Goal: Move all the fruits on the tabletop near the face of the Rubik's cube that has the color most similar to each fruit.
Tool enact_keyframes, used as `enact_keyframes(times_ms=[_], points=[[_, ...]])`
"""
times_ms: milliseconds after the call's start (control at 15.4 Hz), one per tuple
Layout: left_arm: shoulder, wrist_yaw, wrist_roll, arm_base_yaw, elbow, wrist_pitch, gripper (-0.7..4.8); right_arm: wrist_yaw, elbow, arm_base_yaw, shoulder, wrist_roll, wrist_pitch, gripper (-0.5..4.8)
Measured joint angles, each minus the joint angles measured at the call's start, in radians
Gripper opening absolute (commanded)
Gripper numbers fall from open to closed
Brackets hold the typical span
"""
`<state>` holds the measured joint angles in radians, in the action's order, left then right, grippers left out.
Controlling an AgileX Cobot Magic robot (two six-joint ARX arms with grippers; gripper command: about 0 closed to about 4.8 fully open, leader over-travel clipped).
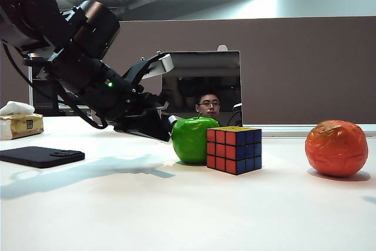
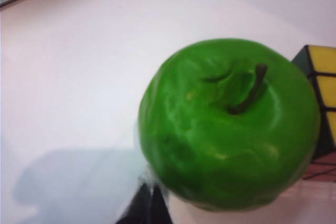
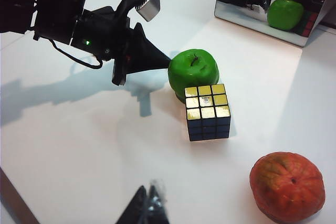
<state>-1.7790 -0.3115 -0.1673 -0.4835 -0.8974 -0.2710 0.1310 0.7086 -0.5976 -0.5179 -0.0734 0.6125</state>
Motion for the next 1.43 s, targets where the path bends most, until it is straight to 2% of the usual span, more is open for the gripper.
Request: enact_keyframes(times_ms=[455,586,781,846,911,976,1236,1431], points=[[-0.001,0.000,0.000,0.000,0.000,-0.005,-0.05,-0.003,0.000,0.000,-0.002,0.000,0.001,-0.01],[-0.041,0.010,0.025,0.000,-0.021,-0.043,-0.05,-0.003,0.000,0.000,-0.002,0.000,0.008,-0.01],[-0.039,0.050,0.026,0.000,-0.039,0.101,-0.05,-0.004,0.000,0.000,-0.001,0.000,0.054,-0.01],[-0.039,0.047,0.026,0.000,-0.039,0.109,-0.05,-0.004,0.000,0.000,-0.001,0.000,0.058,-0.01],[-0.026,0.039,0.025,0.000,-0.039,0.139,-0.05,-0.004,0.000,0.000,-0.001,0.000,0.059,-0.01],[0.014,-0.035,0.023,0.000,-0.039,0.140,-0.05,-0.004,0.000,0.000,-0.001,0.000,0.059,-0.01],[0.014,-0.086,0.026,0.000,-0.039,0.144,-0.05,-0.004,0.000,0.000,-0.001,0.000,0.059,-0.01],[0.014,-0.130,0.053,0.000,-0.038,0.069,-0.05,-0.004,0.000,0.000,-0.001,0.000,0.059,-0.01]])
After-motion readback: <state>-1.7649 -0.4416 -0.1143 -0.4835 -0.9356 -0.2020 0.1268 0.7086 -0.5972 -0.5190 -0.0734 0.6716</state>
